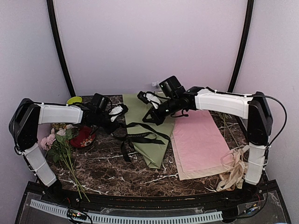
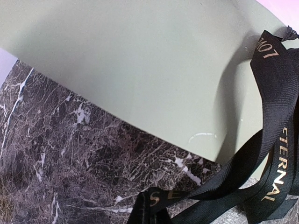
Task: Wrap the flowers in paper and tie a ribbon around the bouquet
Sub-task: Cross the ribbon over the folded bouquet.
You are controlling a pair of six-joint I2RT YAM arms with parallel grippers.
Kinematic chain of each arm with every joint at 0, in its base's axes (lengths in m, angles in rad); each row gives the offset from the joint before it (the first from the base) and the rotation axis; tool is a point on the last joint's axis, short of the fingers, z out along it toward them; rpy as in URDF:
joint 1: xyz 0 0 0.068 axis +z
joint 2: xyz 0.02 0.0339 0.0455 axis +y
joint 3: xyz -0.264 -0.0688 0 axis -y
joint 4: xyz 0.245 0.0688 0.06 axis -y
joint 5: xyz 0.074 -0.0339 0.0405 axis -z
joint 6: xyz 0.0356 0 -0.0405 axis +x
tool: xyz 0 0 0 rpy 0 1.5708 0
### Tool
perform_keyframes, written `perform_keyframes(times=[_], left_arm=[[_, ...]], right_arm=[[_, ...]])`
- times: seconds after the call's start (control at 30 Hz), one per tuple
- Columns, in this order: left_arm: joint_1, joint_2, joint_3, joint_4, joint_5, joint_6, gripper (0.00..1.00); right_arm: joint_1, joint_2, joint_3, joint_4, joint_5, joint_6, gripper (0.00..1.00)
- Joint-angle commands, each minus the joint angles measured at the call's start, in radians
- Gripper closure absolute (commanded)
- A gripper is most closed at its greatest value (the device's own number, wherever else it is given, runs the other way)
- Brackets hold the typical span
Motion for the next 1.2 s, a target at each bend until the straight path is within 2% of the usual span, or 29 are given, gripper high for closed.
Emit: perform_keyframes(times=[0.0,0.1,0.27,0.4,0.53,0.6,0.77,0.93,1.17], left_arm=[[0.001,-0.003,0.026,-0.026,0.015,0.004,1.00],[0.000,-0.005,0.025,-0.026,0.014,0.003,1.00],[0.001,-0.004,0.026,-0.029,0.018,0.004,1.00],[0.001,-0.004,0.026,-0.029,0.023,0.004,1.00],[0.001,-0.001,0.029,-0.032,0.031,0.004,1.00],[0.001,0.001,0.029,-0.034,0.030,0.004,1.00],[0.001,0.003,0.030,-0.035,0.032,0.005,1.00],[0.000,0.004,0.031,-0.038,0.030,0.007,1.00],[0.000,0.006,0.032,-0.040,0.033,0.007,1.00]], right_arm=[[-0.027,-0.001,-0.026,0.138,-0.054,0.082,0.91],[0.019,0.029,0.011,0.051,0.032,-0.034,0.77],[0.052,0.126,0.132,-0.158,0.180,-0.184,0.62],[0.059,0.168,0.175,-0.250,0.257,-0.243,0.55],[0.071,0.211,0.205,-0.309,0.302,-0.269,0.53],[0.075,0.231,0.217,-0.316,0.334,-0.268,0.54],[0.075,0.244,0.242,-0.304,0.389,-0.245,0.67],[0.075,0.239,0.236,-0.296,0.443,-0.240,0.73],[0.076,0.209,0.240,-0.290,0.414,-0.221,0.98]])
